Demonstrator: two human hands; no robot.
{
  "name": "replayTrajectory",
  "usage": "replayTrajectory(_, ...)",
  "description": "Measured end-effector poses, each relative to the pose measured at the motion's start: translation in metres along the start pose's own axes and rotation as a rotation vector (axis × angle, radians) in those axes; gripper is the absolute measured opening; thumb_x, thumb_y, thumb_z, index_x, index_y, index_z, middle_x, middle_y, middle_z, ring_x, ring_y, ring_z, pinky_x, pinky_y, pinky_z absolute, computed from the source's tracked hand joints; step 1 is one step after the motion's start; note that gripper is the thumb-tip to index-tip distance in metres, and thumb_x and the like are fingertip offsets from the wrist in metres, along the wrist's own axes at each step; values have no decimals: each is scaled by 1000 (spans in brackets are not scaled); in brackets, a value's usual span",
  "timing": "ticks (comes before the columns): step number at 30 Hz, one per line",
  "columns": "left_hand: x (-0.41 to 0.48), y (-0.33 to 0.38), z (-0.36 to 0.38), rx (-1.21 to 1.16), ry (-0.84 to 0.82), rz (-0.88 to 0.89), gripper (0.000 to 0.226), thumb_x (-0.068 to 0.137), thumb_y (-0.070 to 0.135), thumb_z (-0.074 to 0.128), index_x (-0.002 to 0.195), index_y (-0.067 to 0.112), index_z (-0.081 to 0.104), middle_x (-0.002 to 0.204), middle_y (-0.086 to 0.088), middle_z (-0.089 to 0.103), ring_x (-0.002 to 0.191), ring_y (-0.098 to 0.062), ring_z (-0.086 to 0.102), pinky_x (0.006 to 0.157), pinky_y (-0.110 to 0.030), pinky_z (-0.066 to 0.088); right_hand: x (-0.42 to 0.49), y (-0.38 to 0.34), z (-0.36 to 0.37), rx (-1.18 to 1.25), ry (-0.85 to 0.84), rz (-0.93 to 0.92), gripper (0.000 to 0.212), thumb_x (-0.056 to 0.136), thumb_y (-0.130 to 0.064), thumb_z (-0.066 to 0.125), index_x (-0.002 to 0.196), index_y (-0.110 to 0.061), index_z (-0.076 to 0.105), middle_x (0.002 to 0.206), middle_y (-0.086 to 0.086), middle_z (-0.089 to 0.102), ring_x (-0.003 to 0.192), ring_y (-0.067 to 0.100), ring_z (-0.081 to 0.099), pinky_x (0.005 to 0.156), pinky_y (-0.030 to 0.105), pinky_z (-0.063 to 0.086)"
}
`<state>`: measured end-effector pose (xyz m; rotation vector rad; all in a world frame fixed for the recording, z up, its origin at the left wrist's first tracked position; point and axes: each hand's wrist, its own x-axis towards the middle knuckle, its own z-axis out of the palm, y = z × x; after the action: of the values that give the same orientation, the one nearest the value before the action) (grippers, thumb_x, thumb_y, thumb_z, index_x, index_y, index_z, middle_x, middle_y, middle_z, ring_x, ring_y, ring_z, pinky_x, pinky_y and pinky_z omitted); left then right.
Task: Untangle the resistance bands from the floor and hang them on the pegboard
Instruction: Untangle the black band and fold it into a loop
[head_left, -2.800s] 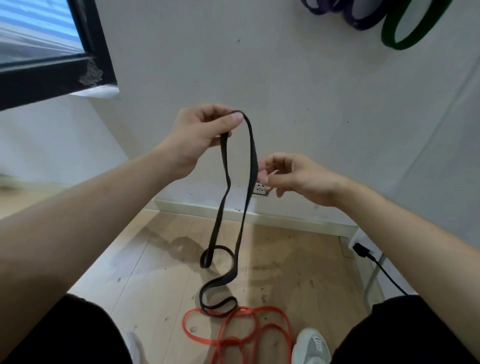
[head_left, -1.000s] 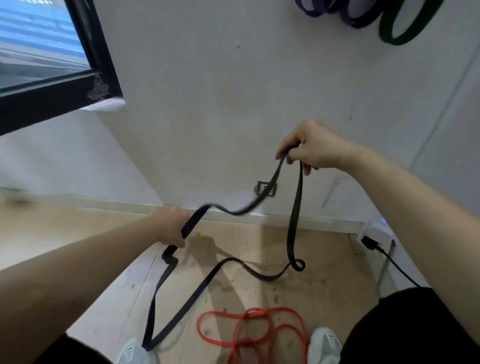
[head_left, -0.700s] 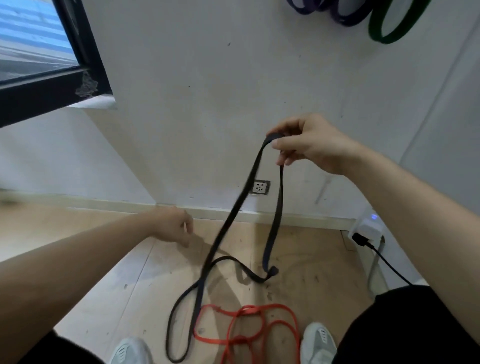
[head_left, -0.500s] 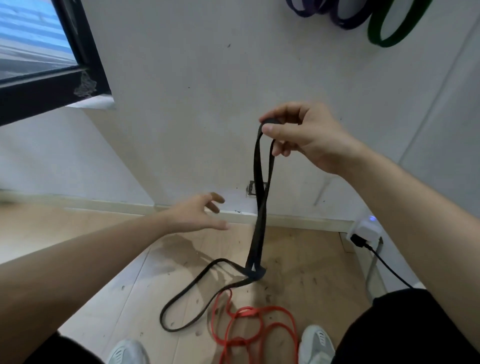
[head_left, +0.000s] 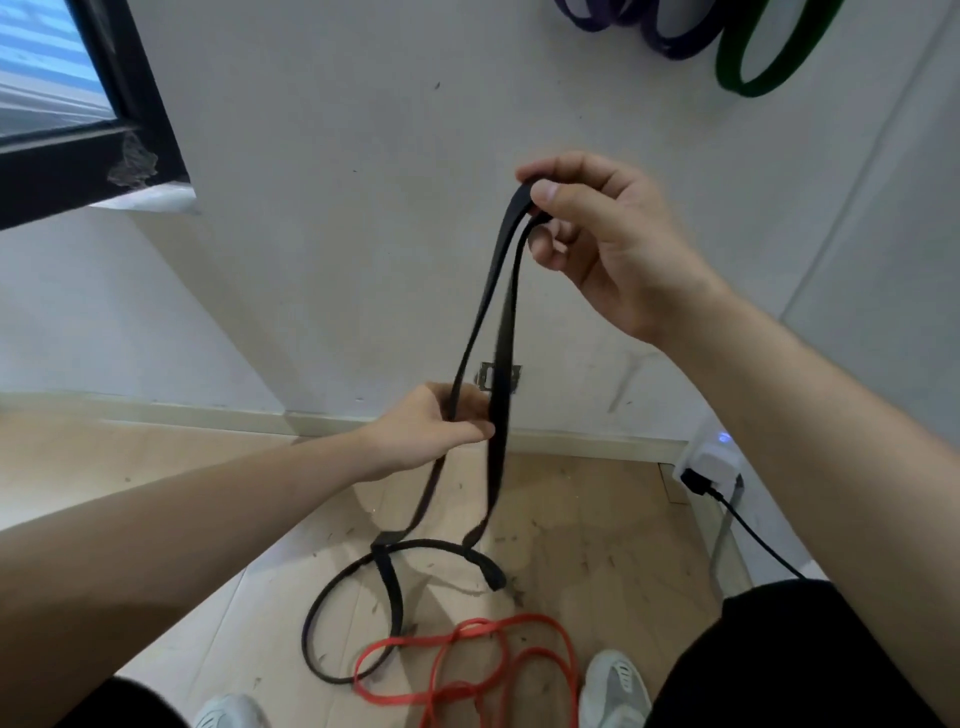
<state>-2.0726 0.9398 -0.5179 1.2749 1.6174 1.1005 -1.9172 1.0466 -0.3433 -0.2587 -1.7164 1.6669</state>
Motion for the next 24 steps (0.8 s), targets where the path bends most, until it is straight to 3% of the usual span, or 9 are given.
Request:
replayTrajectory(3,3,5,7,-89,-15,2,54,69,39,84,119,39,64,120,20,70,110,-6,68,101,-28,49,1,-5,-1,144,14,33,16,96,2,52,95,-7,66,81,12,51,55,17,51,58,23,48)
replayTrajectory(4,6,7,11,-106,-31,10,54,67,40,85,118,38,67,121,17,70,112,-7,68,101,-29,48,1,-6,-1,176,8,34,16,96,1,52,95,-7,66,82,13,49,57,18,50,57,23,48)
replayTrajectory(7,10,11,22,-80,-49,49,18,76,27,83,92,26,77,94,10,77,94,-4,72,88,-26,51,1,-9,-5,218,11,22,15,96,0,52,95,-6,66,81,10,54,59,19,48,56,23,48)
replayTrajectory(9,9,10,24,-68,-29,65,7,79,20,79,85,18,75,80,3,75,80,-11,72,82,-29,54,1,-10,-14,202,53,12,15,96,-1,53,95,-7,66,79,8,58,57,18,50,56,23,48)
replayTrajectory(13,2,5,11,-138,4,63,9,90,14,73,95,8,68,72,-5,70,70,-19,69,76,-29,58,3,0,-43,130,252,24,20,94,2,48,90,-8,65,68,2,60,49,14,48,54,22,46)
replayTrajectory(17,-4,0,-4,-141,103,39,11,92,11,72,103,14,71,72,0,71,68,-14,68,72,-21,56,5,26,-78,43,443,102,28,91,6,45,81,-8,67,62,2,58,44,12,43,51,23,43)
replayTrajectory(21,-8,8,-16,-112,205,101,11,89,17,77,99,20,76,79,4,74,67,-13,70,69,-15,54,0,57,-116,-56,559,222,29,89,6,48,77,-7,71,80,13,57,44,14,44,49,22,45)
replayTrajectory(24,-9,20,-22,-106,269,149,8,88,22,78,95,25,78,74,9,71,66,-12,70,67,-14,53,-5,82,-134,-178,543,346,24,92,2,51,82,-6,72,92,17,61,43,14,50,50,23,47)
